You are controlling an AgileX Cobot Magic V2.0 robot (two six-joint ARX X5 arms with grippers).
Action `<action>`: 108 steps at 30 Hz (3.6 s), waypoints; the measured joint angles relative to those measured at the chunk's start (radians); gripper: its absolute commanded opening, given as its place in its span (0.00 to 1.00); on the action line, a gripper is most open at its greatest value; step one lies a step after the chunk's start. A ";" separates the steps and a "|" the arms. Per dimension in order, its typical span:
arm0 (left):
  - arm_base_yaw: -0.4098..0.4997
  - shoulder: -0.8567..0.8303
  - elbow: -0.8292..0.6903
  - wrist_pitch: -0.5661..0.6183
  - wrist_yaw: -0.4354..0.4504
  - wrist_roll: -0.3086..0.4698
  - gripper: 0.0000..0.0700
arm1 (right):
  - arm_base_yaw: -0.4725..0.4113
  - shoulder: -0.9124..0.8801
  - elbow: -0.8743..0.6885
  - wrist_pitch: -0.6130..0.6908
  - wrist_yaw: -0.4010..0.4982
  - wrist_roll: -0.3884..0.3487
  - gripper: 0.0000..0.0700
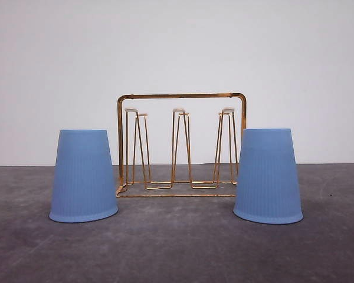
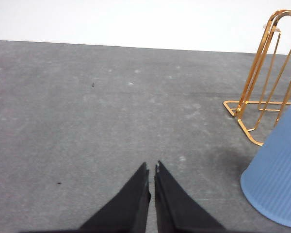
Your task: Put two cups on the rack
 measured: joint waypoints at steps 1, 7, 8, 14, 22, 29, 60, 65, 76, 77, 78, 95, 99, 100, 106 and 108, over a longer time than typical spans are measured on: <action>0.000 0.000 0.000 0.003 0.000 -0.019 0.00 | 0.000 0.000 0.000 0.001 0.000 0.006 0.03; 0.000 0.000 0.002 0.115 0.000 -0.240 0.00 | 0.000 0.000 0.013 0.092 -0.001 0.119 0.01; 0.000 0.000 0.010 0.105 -0.002 -0.274 0.00 | 0.000 0.000 0.032 0.082 -0.001 0.139 0.01; 0.000 0.021 0.215 -0.067 -0.004 -0.378 0.00 | 0.000 0.007 0.255 -0.072 -0.001 0.185 0.01; 0.000 0.190 0.533 -0.481 0.015 -0.361 0.00 | 0.000 0.129 0.542 -0.415 -0.020 0.195 0.01; 0.000 0.392 0.644 -0.633 0.210 -0.255 0.00 | 0.000 0.304 0.612 -0.501 -0.205 0.137 0.01; -0.315 0.654 0.718 -0.427 0.237 0.237 0.64 | 0.177 0.476 0.612 -0.367 -0.287 -0.244 0.52; -0.323 0.794 0.719 -0.366 0.236 0.169 0.75 | 0.177 0.476 0.612 -0.367 -0.287 -0.245 0.52; -0.384 1.126 0.719 -0.018 0.187 0.151 0.80 | 0.177 0.476 0.612 -0.367 -0.287 -0.245 0.52; -0.389 1.152 0.719 0.001 0.171 0.151 0.80 | 0.177 0.476 0.612 -0.367 -0.287 -0.245 0.52; -0.394 1.177 0.719 0.020 0.158 0.151 0.80 | 0.177 0.476 0.612 -0.367 -0.287 -0.245 0.52; -0.413 1.394 0.731 0.037 0.111 0.142 0.36 | 0.177 0.476 0.612 -0.367 -0.287 -0.246 0.52; -0.413 1.382 0.795 -0.077 0.110 0.124 0.33 | 0.177 0.476 0.612 -0.367 -0.287 -0.247 0.52; -0.413 1.378 0.818 -0.117 0.110 0.122 0.33 | 0.177 0.476 0.612 -0.367 -0.287 -0.247 0.52; -0.415 1.374 1.033 -0.396 0.110 0.108 0.33 | 0.177 0.476 0.612 -0.367 -0.287 -0.247 0.52; -0.416 1.374 1.109 -0.480 0.109 0.099 0.33 | 0.177 0.476 0.612 -0.367 -0.287 -0.247 0.52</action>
